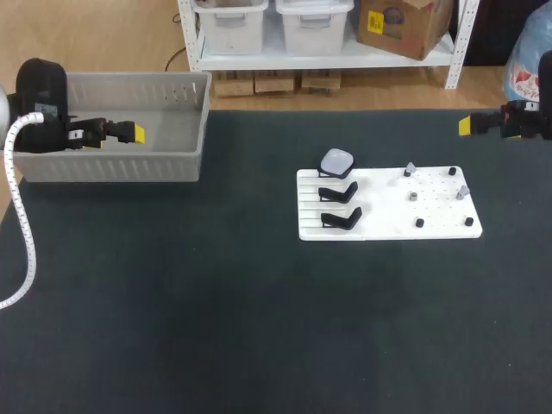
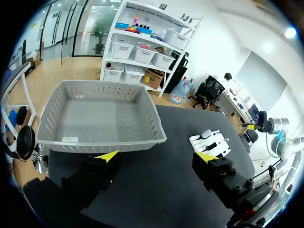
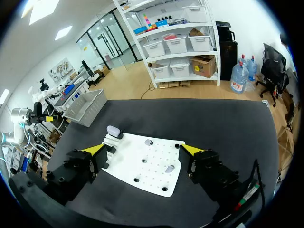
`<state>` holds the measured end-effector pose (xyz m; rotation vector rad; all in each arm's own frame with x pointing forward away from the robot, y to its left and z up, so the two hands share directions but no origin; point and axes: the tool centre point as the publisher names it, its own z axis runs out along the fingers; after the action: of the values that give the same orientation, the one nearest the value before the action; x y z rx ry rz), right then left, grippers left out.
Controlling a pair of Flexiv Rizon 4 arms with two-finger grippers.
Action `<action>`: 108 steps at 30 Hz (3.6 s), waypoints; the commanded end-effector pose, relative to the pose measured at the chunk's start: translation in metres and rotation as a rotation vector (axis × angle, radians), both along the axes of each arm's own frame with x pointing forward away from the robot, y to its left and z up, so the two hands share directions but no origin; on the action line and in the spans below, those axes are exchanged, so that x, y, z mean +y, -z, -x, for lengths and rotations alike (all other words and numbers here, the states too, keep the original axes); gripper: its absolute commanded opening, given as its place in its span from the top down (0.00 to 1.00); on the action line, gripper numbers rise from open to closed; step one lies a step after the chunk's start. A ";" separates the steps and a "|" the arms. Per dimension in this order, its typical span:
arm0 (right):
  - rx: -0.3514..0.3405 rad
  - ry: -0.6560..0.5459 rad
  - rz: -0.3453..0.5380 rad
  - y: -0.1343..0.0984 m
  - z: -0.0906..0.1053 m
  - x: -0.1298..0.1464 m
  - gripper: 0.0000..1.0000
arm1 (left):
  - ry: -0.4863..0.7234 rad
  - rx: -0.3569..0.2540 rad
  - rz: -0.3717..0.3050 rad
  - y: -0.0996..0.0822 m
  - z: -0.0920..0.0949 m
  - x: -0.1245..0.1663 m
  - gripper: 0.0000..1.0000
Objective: Pick up each earbud case from the left stands, insert the matching earbuds, close the lid, and place the case in the box.
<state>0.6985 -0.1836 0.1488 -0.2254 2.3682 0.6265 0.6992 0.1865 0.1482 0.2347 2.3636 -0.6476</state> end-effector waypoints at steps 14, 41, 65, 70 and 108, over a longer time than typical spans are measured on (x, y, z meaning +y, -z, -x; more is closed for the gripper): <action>0.000 0.001 0.001 0.000 0.000 0.000 0.00 | -0.003 0.005 -0.006 -0.001 0.000 -0.001 0.00; 0.000 0.001 0.001 0.000 0.000 0.000 0.00 | 0.947 -0.554 0.008 -0.021 -0.019 -0.105 0.00; 0.000 0.001 0.001 0.000 0.000 0.000 0.00 | 1.093 -0.549 -0.015 0.010 -0.030 -0.148 0.00; 0.000 0.001 0.001 0.000 0.000 0.000 0.00 | 1.093 -0.549 -0.015 0.010 -0.030 -0.148 0.00; 0.000 0.001 0.001 0.000 0.000 0.000 0.00 | 1.162 -0.468 -0.029 0.078 -0.057 -0.232 0.15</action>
<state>0.6986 -0.1835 0.1488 -0.2253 2.3684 0.6262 0.7486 -0.0398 0.0763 1.6154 1.5988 -0.9020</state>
